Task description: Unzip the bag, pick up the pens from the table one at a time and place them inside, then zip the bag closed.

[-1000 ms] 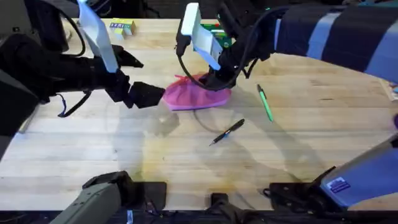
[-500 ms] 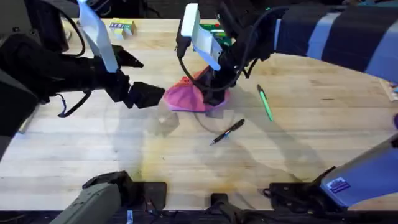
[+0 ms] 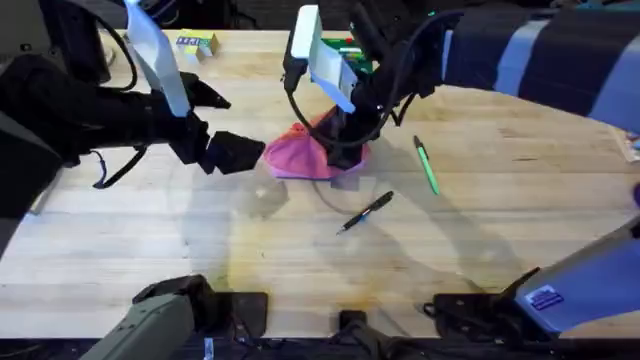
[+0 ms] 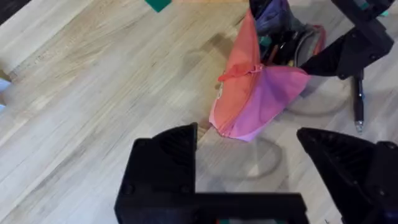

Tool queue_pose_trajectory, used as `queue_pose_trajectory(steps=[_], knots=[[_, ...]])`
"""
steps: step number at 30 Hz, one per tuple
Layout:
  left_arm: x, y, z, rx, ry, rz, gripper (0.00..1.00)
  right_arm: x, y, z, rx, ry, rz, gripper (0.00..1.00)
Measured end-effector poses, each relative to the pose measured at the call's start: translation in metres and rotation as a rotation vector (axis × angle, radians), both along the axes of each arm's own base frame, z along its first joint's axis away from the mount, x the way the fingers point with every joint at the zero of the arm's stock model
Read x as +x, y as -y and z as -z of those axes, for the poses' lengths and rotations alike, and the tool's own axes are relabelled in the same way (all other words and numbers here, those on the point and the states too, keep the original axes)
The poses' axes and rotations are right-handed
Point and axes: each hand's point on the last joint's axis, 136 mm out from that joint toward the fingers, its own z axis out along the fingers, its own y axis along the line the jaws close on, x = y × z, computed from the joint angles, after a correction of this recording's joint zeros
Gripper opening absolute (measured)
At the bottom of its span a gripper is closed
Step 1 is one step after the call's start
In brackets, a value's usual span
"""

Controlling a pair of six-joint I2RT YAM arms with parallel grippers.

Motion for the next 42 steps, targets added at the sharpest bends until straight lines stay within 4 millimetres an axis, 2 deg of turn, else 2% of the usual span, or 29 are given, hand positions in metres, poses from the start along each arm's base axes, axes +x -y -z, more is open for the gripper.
queue_pose_trajectory(steps=[4, 10, 14, 15, 16, 23, 30, 37, 42], knots=[[0.000, 0.000, 0.000, 0.000, 0.000, 0.000, 0.993, -0.001, 0.000, -0.017, 0.026, 0.025, 0.013, 0.998], [0.000, 0.000, 0.000, 0.000, 0.000, 0.000, 0.993, -0.006, -0.001, -0.066, 0.103, 0.108, 0.038, 0.998], [0.000, 0.000, 0.000, 0.000, 0.000, 0.000, 0.993, -0.011, 0.001, -0.089, 0.145, 0.129, 0.073, 0.998], [0.000, 0.000, 0.000, 0.000, 0.000, 0.000, 0.993, -0.014, 0.003, -0.101, 0.182, 0.115, 0.138, 0.998], [0.000, 0.000, 0.000, 0.000, 0.000, 0.000, 0.993, -0.015, 0.004, -0.105, 0.193, 0.107, 0.161, 0.997], [0.000, 0.000, 0.000, 0.000, 0.000, 0.000, 0.993, -0.029, 0.018, -0.118, 0.238, 0.006, 0.329, 0.997], [0.000, 0.000, 0.000, 0.000, 0.000, 0.000, 0.993, -0.026, 0.056, -0.130, 0.260, -0.043, 0.495, 0.997], [0.000, 0.000, 0.000, 0.000, 0.000, 0.000, 0.993, -0.037, 0.085, -0.142, 0.260, -0.055, 0.575, 0.997], [0.000, 0.000, 0.000, 0.000, 0.000, 0.000, 0.993, -0.040, 0.093, -0.141, 0.248, -0.071, 0.600, 0.997]])
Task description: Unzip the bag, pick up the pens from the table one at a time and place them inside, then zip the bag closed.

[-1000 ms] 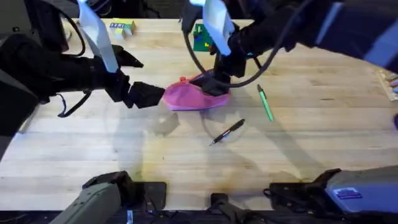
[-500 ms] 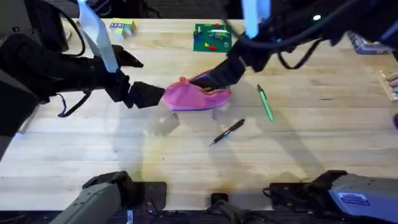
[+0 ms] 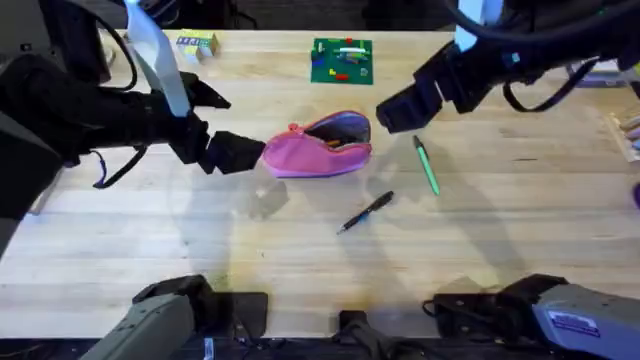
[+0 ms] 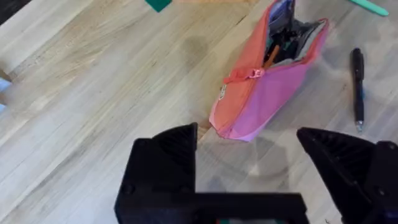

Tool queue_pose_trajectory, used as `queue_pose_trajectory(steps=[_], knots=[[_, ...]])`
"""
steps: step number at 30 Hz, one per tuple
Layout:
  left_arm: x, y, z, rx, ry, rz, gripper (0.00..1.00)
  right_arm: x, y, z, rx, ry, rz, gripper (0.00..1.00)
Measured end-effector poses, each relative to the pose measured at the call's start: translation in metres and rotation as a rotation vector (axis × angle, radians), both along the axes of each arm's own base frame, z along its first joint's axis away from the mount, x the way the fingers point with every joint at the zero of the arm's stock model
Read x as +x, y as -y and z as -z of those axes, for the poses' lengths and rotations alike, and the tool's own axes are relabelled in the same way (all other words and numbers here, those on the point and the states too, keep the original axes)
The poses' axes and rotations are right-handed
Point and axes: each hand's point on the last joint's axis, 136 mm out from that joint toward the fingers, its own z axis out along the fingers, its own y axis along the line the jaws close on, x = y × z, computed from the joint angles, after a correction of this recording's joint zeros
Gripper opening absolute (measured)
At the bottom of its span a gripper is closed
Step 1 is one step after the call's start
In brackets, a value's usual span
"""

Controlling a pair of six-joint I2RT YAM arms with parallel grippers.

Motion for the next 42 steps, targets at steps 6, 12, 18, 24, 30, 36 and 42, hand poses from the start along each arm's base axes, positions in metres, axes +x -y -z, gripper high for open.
queue_pose_trajectory(steps=[6, 12, 18, 24, 30, 36, 42], knots=[[0.001, 0.000, 0.000, 0.001, 0.004, 0.000, 0.993, -0.007, 0.003, 0.005, -0.015, -0.037, 0.000, 0.998], [0.001, 0.000, 0.000, 0.001, 0.004, 0.000, 0.993, -0.005, 0.009, 0.007, -0.046, -0.028, 0.021, 0.997], [0.001, 0.000, 0.000, 0.001, 0.004, 0.000, 0.993, 0.001, 0.020, 0.009, -0.102, -0.005, 0.061, 0.998], [0.001, 0.000, 0.000, 0.001, 0.004, 0.000, 0.993, 0.001, 0.044, 0.018, -0.229, -0.011, 0.129, 0.997], [0.001, 0.000, 0.000, 0.001, 0.004, 0.000, 0.993, -0.006, 0.064, 0.025, -0.327, -0.039, 0.167, 0.997], [0.001, 0.000, 0.000, 0.001, 0.004, 0.000, 0.993, -0.009, 0.069, 0.027, -0.355, -0.047, 0.180, 0.997], [0.001, 0.000, 0.000, 0.001, 0.004, 0.000, 0.993, -0.008, 0.069, 0.027, -0.322, -0.067, 0.248, 0.998]])
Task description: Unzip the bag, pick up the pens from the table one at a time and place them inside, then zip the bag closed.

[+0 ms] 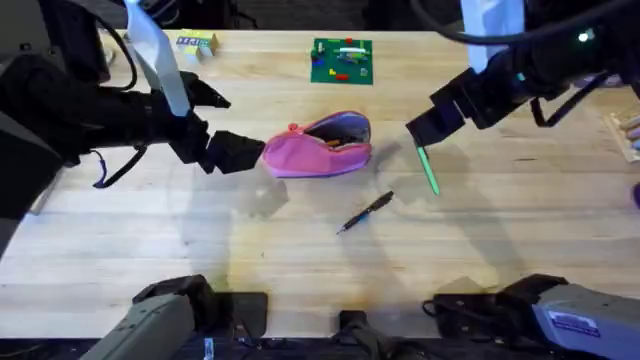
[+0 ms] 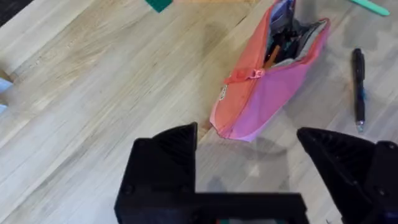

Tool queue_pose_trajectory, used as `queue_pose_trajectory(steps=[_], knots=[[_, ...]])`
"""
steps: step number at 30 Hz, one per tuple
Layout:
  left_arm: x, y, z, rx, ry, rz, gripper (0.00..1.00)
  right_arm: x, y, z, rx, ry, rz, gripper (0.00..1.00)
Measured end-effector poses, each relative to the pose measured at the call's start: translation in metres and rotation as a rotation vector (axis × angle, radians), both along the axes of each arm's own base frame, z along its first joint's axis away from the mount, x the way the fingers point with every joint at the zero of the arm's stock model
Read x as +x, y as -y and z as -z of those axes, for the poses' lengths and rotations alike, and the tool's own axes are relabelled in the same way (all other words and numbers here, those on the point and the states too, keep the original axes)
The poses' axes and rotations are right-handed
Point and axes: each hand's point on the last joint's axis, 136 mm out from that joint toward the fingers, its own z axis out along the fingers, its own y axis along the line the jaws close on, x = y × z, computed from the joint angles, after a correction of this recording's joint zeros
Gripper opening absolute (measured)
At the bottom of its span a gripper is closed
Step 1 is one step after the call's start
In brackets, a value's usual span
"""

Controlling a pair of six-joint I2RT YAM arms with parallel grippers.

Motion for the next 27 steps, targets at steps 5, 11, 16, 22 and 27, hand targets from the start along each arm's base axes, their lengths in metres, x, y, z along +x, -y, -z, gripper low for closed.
queue_pose_trajectory(steps=[5, 11, 16, 22, 27], knots=[[0.000, 0.000, 0.000, 0.000, -0.001, 0.000, 0.993, 0.001, 0.005, 0.000, 0.038, -0.011, 0.104, 0.998], [0.001, 0.000, 0.000, 0.001, 0.003, 0.000, 0.993, 0.006, 0.022, 0.001, 0.062, -0.018, 0.218, 0.998], [0.001, 0.000, 0.000, 0.001, 0.004, 0.000, 0.994, 0.007, 0.033, 0.001, 0.070, -0.025, 0.277, 0.997], [0.001, 0.000, 0.000, 0.001, 0.004, 0.000, 0.994, 0.002, 0.038, 0.004, 0.064, -0.047, 0.296, 0.997], [0.001, 0.000, 0.000, 0.001, 0.004, 0.000, 0.994, 0.002, 0.038, 0.004, 0.066, -0.049, 0.302, 0.997]])
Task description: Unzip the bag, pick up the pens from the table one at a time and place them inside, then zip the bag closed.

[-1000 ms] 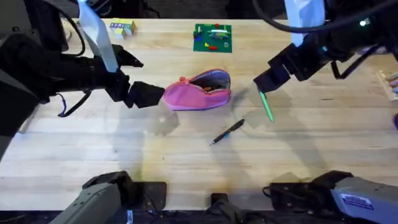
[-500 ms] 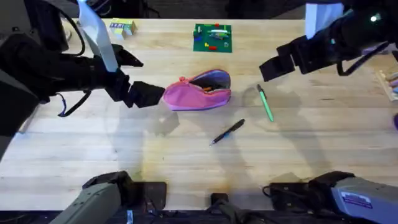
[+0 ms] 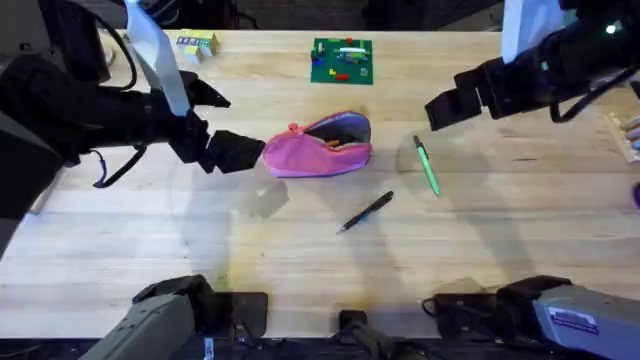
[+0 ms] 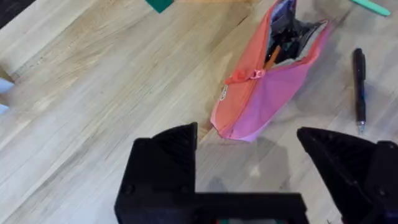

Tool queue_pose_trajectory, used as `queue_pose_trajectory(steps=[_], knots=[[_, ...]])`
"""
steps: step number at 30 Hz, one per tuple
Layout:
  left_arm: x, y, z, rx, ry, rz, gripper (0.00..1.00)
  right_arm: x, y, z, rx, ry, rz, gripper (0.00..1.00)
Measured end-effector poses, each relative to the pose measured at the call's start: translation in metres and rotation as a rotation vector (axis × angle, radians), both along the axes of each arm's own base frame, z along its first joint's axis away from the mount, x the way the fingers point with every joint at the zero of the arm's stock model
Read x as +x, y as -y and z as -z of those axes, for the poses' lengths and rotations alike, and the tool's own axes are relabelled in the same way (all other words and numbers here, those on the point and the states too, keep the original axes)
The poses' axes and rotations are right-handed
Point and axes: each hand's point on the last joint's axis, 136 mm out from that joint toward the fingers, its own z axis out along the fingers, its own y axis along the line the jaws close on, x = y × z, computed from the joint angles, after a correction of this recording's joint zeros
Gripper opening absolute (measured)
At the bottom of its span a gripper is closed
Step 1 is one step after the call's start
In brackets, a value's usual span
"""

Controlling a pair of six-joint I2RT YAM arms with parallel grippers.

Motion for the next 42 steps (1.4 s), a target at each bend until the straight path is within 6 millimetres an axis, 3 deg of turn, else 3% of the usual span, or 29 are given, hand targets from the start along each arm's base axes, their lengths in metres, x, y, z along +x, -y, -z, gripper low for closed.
queue_pose_trajectory(steps=[23, 42], knots=[[0.001, 0.000, -0.001, 0.002, 0.007, 0.000, 0.993, -0.001, 0.000, 0.012, -0.005, -0.044, 0.013, 0.998], [0.001, 0.000, -0.001, 0.002, 0.007, 0.000, 0.994, 0.005, -0.001, 0.069, 0.013, -0.053, 0.066, 0.997]])
